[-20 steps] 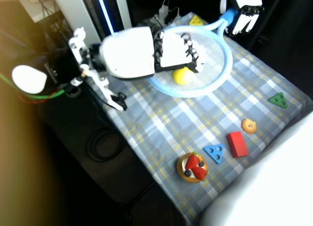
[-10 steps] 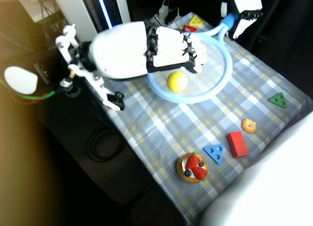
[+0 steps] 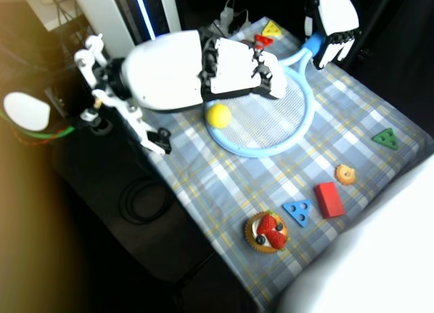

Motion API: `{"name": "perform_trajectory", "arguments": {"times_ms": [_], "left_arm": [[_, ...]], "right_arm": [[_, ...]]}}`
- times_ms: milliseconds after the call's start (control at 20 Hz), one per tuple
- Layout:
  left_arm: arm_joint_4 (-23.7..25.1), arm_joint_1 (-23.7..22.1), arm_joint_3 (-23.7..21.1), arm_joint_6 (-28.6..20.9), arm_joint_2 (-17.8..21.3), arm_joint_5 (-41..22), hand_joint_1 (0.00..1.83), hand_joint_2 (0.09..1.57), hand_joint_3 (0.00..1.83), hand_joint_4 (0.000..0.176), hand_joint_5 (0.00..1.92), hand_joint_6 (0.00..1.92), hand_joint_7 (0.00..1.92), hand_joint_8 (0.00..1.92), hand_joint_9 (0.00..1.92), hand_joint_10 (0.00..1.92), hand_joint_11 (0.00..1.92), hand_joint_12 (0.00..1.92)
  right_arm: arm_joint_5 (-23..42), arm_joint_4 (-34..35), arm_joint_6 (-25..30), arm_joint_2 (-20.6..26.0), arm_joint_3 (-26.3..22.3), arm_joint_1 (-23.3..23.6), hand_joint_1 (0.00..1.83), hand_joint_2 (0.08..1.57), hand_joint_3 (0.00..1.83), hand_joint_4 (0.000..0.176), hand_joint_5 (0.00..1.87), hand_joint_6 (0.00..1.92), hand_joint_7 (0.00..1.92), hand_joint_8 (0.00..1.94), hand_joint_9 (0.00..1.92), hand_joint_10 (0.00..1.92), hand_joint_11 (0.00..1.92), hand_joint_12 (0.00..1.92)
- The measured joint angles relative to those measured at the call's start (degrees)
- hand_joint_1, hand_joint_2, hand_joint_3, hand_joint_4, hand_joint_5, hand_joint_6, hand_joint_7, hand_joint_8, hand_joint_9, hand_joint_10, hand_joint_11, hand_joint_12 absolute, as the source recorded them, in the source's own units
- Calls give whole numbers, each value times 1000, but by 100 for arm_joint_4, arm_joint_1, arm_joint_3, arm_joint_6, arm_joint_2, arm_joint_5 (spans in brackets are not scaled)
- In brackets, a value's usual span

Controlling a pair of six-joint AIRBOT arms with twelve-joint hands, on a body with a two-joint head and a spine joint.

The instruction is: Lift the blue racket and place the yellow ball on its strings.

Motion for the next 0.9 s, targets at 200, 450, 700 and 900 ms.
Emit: {"name": "perform_trajectory", "arguments": {"times_ms": [200, 450, 700, 900], "left_arm": [[-131, -2, 39, 107, -57, -72, 1831, 987, 0, 66, 939, 1921, 1215, 1921, 1506, 1921, 878, 1284], [-232, -13, 39, 363, -85, -109, 1309, 1065, 0, 0, 893, 1670, 870, 1921, 1074, 1921, 1200, 1920], [-264, 20, -144, 400, -70, -28, 993, 951, 0, 7, 465, 835, 315, 1116, 270, 1387, 103, 1602], [-280, 140, -334, 404, 144, -332, 853, 906, 0, 122, 279, 16, 281, 195, 133, 787, 7, 1279]], "right_arm": [[-26, 15, 0, 2, -11, 0, 1011, 1050, 0, 0, 573, 2, 539, 5, 498, 16, 65, 954], [-22, 15, -2, 13, -11, -42, 1034, 1053, 1, 0, 576, 2, 541, 3, 498, 10, 67, 944], [0, 31, -2, 13, -11, -101, 1042, 1055, 1, 0, 585, 3, 548, 3, 513, 9, 88, 948], [-9, 81, -2, 33, -11, -142, 1019, 1060, 2, 0, 581, 0, 545, 0, 507, 1, 86, 909]]}}
